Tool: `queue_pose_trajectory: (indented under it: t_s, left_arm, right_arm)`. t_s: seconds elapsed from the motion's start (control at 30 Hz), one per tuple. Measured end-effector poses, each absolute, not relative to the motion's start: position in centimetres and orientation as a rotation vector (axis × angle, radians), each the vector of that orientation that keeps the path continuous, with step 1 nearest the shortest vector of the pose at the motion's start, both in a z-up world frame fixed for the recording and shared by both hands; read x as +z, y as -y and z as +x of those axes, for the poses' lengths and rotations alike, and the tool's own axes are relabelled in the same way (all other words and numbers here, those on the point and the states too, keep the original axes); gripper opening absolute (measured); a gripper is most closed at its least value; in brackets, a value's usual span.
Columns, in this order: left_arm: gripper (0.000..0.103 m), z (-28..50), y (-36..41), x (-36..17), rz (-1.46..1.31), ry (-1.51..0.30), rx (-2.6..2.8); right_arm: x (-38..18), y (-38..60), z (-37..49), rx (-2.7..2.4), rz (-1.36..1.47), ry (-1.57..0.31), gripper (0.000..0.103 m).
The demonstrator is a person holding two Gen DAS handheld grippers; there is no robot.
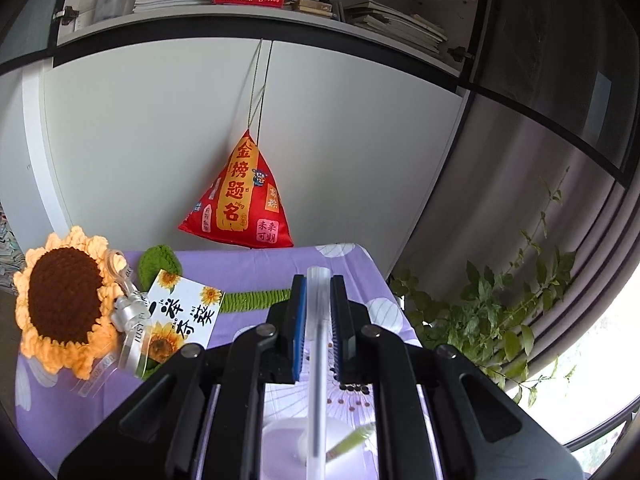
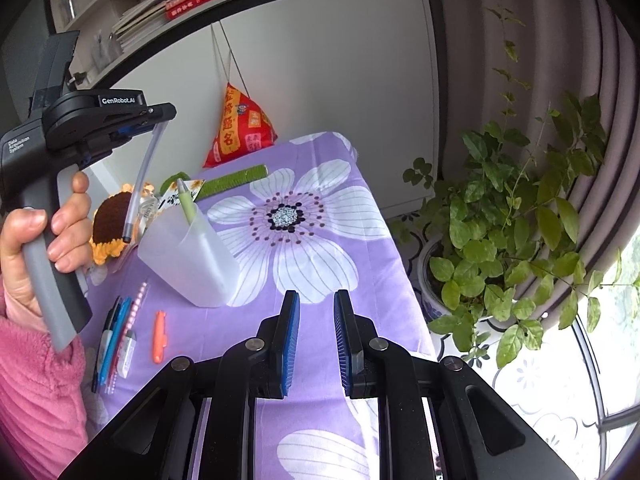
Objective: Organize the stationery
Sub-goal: 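Lower the clear gel pen into the white cup and open the left tool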
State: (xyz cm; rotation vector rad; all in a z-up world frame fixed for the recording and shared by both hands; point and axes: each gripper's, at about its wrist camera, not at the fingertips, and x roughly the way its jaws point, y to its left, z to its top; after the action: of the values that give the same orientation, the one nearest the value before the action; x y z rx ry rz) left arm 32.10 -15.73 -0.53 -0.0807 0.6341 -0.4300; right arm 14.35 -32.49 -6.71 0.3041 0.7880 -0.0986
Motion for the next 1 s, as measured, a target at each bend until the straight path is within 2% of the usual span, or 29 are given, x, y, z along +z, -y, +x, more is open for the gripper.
queue_pose_trajectory:
  t_s: [0.23,0.73,1.0]
  left_arm:
    - [0.009,32.1,15.4,-2.6,-0.104,-0.642,-0.394]
    - [0.009,31.2,15.2,-2.4,-0.096,-0.54,-0.333]
    - [0.009,29.8,13.4,-3.6,-0.156,-0.569,-0.318]
  right_arm:
    - [-7.5,32.0,15.6,-0.073,0.302,-0.814,0.016]
    - [-7.6,31.1,15.6,-0.047,0.292,-0.829,0.016]
    - [-7.7,31.0,16.1,-0.05,0.29,-0.842,0.016]
